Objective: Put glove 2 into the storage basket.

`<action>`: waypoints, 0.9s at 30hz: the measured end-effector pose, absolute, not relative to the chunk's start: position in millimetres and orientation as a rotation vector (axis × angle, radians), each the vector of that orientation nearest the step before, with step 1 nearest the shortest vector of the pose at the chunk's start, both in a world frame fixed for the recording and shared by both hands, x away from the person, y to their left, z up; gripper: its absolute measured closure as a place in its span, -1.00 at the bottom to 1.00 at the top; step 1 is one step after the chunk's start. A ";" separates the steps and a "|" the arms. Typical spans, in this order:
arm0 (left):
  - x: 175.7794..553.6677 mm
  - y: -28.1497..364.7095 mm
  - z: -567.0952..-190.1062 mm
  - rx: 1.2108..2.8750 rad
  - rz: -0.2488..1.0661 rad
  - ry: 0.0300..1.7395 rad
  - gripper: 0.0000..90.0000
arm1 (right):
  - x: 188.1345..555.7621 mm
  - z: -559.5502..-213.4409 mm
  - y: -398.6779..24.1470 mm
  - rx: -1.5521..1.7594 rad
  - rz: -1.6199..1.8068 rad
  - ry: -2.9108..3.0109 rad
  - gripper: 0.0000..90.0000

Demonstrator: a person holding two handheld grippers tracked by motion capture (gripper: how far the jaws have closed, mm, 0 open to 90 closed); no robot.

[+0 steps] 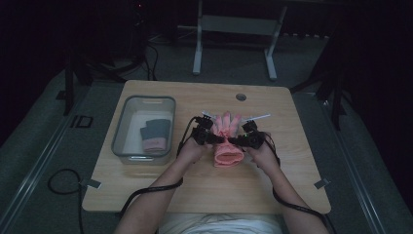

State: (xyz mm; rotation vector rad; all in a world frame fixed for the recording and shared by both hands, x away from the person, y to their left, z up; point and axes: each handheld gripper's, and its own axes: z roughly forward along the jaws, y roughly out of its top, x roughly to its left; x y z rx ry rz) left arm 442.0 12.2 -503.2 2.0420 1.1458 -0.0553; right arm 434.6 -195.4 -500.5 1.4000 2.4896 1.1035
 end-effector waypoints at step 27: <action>422.0 76.6 -386.8 2.045 0.151 1.107 0.65 | 427.5 -404.9 -142.5 1.262 1.363 2.413 0.49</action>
